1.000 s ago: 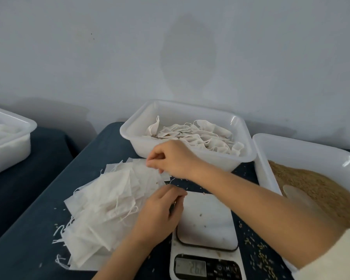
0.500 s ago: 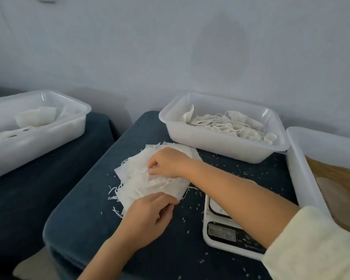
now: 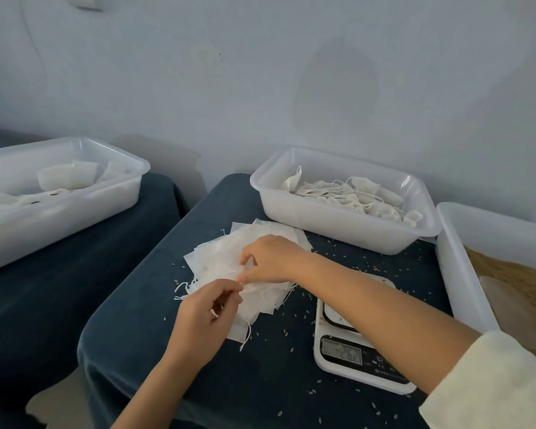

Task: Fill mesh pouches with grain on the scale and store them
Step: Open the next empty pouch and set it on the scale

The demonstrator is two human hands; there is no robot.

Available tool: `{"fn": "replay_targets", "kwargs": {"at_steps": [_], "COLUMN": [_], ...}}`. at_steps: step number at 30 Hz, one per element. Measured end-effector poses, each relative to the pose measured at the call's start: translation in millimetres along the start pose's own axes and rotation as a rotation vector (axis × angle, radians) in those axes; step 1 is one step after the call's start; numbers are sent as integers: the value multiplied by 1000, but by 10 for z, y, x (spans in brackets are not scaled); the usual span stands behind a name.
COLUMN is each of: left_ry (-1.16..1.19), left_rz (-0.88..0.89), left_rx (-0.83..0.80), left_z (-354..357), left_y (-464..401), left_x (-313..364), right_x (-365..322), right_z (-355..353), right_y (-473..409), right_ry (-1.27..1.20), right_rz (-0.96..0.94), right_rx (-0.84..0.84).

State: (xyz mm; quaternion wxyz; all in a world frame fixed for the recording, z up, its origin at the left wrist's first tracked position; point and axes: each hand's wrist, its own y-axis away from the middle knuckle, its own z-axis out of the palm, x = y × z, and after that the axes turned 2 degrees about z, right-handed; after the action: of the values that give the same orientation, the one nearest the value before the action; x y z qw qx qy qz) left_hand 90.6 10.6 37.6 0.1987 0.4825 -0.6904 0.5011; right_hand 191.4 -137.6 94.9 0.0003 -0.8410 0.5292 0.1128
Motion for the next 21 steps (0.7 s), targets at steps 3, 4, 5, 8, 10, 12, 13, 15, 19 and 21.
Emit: {"fn": "replay_targets", "kwargs": {"at_steps": [3, 4, 5, 8, 10, 12, 13, 15, 19, 21], "left_ry": [5, 10, 15, 43, 41, 19, -3, -82, -287, -339], "left_rz": [-26, -36, -50, -93, -85, -31, 28, 175, 397, 488], "left_rx": [14, 21, 28, 61, 94, 126, 140, 165, 127, 57], "left_z": [-27, -30, -33, -42, -62, -82, -84, -59, 6, 61], "left_y": [34, 38, 38, 24, -10, -81, -130, -245, -478, -545], "left_x": [-11, -10, -10, 4, 32, 114, 172, 295, 553, 673], "right_x": [12, 17, 24, 67, 110, 139, 148, 150, 153, 176], "right_z": [19, 28, 36, 20, -74, -236, -330, -515, -783, -827], "right_y": [28, 33, 35, 56, 107, 206, 276, 446, 865, 1069], "right_ry": [-14, -49, -97, -331, -538, -684, -726, -790, -804, -810], "right_rz": [-18, -6, 12, 79, 114, 128, 127, 114, 113, 132], "right_rx": [29, 38, 45, 133, 256, 334, 349, 340, 261, 245]}}
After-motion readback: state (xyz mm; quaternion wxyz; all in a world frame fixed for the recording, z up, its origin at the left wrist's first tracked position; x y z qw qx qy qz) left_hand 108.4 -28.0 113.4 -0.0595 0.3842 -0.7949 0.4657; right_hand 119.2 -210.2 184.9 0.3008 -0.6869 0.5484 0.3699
